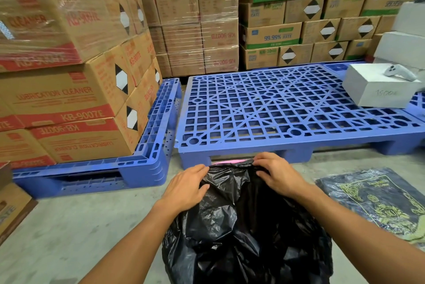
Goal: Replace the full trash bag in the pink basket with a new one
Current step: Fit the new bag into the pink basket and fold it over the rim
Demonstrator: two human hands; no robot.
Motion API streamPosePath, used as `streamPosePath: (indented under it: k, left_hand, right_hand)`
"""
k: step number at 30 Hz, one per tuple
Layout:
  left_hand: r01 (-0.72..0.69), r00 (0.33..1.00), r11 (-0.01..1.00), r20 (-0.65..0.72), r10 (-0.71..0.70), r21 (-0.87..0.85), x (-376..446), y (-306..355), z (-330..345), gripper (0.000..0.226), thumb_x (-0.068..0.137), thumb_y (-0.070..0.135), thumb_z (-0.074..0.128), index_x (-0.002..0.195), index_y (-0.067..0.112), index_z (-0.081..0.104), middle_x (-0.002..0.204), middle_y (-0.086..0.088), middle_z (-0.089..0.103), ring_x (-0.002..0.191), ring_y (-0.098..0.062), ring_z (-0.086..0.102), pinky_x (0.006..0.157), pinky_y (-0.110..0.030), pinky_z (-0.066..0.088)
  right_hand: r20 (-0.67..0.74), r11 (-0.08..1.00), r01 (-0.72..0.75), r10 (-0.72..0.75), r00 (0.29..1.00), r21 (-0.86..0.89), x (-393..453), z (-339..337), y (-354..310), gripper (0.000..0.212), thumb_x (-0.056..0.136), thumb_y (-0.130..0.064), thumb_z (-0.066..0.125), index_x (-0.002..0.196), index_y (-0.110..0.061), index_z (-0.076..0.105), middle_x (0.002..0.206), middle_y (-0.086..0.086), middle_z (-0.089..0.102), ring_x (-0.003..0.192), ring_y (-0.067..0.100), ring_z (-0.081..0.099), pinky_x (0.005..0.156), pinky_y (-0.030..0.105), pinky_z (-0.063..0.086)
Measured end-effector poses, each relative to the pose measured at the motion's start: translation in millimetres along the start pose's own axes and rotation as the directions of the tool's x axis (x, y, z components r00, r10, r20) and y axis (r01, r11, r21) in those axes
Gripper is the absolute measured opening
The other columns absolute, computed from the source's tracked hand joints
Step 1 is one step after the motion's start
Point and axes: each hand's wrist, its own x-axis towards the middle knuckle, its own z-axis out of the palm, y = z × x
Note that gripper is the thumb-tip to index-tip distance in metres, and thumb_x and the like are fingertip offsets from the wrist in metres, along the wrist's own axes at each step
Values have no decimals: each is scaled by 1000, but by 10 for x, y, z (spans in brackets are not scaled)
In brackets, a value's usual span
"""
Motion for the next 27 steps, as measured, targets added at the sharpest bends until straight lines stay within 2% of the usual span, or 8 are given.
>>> streamPosePath:
  k: [6, 11, 13, 16, 19, 22, 25, 27]
  left_hand:
    - [120, 992, 983, -24, -125, -137, 113, -36, 37, 44, 99, 33, 40, 141, 22, 43, 144, 0, 50, 130, -25, 48, 102, -41, 44]
    - [154, 981, 974, -89, -170, -163, 184, -51, 80, 35, 96, 37, 45, 124, 23, 59, 117, -7, 69, 109, -31, 61, 86, -42, 52]
    - [156, 981, 973, -89, -172, -168, 199, -62, 116, 35, 95, 40, 46, 124, 25, 59, 115, -7, 70, 107, -31, 62, 85, -41, 52]
    - [143, 982, 975, -94, -161, -172, 207, -83, 159, 40, 95, 43, 46, 132, 29, 54, 118, -6, 69, 106, -29, 63, 87, -41, 53]
    - [97, 988, 981, -101, -115, -169, 213, -94, 172, 43, 96, 39, 46, 139, 35, 44, 119, -6, 69, 106, -29, 62, 84, -38, 51]
    - [-28, 993, 986, -116, 9, -163, 185, -74, 166, 43, 97, 33, 47, 139, 36, 43, 129, 2, 63, 114, -22, 60, 89, -38, 52]
    - [-73, 991, 985, -126, 53, -157, 190, -87, 175, 39, 98, 27, 45, 136, 33, 49, 126, 3, 65, 111, -22, 62, 89, -38, 53]
    - [-61, 986, 986, -161, 36, -156, 200, -97, 180, 38, 99, 25, 43, 135, 32, 51, 124, 0, 67, 107, -25, 64, 86, -38, 53]
  right_hand:
    - [-54, 991, -129, 130, 990, 20, 230, 103, -43, 23, 91, -23, 53, 100, -10, 69, 105, 7, 64, 102, 27, 57, 88, 39, 47]
    - [-80, 944, -326, 329, 941, 51, 438, 176, -117, 25, 90, -25, 51, 82, -7, 66, 83, 9, 66, 83, 32, 62, 65, 35, 47]
    - [-67, 913, -398, 404, 912, 93, 514, 222, -111, 27, 90, -23, 49, 75, -6, 64, 71, 10, 62, 72, 32, 61, 59, 31, 43]
    - [-5, 844, -513, 520, 854, 157, 642, 263, -69, 28, 88, -20, 52, 65, -5, 50, 57, 9, 48, 61, 29, 50, 55, 30, 39]
    - [116, 758, -633, 622, 774, 155, 769, 208, -41, 33, 83, -19, 59, 61, -9, 37, 59, 6, 40, 55, 24, 44, 47, 28, 35]
    - [210, 725, -682, 655, 726, 94, 855, 162, -41, 36, 82, -18, 59, 59, -13, 33, 61, 5, 36, 50, 20, 37, 42, 29, 29]
    - [253, 717, -695, 664, 704, 55, 899, 161, -34, 33, 82, -19, 59, 60, -13, 35, 62, 5, 37, 51, 20, 38, 42, 30, 30]
    - [240, 728, -683, 653, 718, 63, 915, 186, -13, 34, 81, -20, 61, 61, -13, 35, 62, 5, 37, 52, 19, 38, 42, 30, 30]
